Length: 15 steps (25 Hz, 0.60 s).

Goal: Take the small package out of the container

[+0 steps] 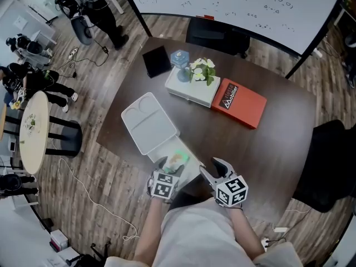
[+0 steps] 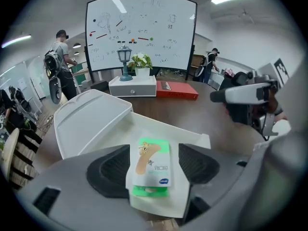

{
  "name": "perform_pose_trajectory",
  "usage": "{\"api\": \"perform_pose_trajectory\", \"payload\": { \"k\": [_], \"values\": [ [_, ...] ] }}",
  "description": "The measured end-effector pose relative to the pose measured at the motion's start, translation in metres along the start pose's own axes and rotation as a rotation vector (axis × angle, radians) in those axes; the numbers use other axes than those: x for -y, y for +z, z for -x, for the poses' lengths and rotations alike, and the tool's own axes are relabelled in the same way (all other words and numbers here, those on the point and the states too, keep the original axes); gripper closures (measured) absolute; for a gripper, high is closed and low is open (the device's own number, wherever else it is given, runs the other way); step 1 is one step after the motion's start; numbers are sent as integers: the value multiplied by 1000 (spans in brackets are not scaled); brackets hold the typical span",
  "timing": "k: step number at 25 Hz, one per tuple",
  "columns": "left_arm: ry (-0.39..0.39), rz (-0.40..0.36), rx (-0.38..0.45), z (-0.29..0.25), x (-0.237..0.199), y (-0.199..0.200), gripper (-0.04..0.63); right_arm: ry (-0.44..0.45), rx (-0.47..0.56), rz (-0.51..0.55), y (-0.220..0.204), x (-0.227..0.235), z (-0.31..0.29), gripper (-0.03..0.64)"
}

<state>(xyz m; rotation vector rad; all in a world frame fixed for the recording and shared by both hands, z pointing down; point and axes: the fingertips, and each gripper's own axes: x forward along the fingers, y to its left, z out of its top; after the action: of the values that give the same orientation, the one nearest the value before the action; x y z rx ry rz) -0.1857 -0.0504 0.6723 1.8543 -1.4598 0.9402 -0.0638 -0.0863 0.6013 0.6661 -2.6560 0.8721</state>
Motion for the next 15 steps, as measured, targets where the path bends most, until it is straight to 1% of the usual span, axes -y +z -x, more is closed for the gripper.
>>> {"api": "perform_pose_trajectory", "payload": {
  "k": [5, 9, 15],
  "values": [
    [-28, -48, -100, -15, 3, -4, 302, 2, -8, -12, -2, 7, -5, 393],
    [-38, -56, -191, -20, 4, -9, 302, 17, -17, -14, -3, 5, -8, 396],
    [-52, -88, -251, -37, 6, -11, 298, 13, -13, -34, -3, 12, -9, 403]
  ]
}}
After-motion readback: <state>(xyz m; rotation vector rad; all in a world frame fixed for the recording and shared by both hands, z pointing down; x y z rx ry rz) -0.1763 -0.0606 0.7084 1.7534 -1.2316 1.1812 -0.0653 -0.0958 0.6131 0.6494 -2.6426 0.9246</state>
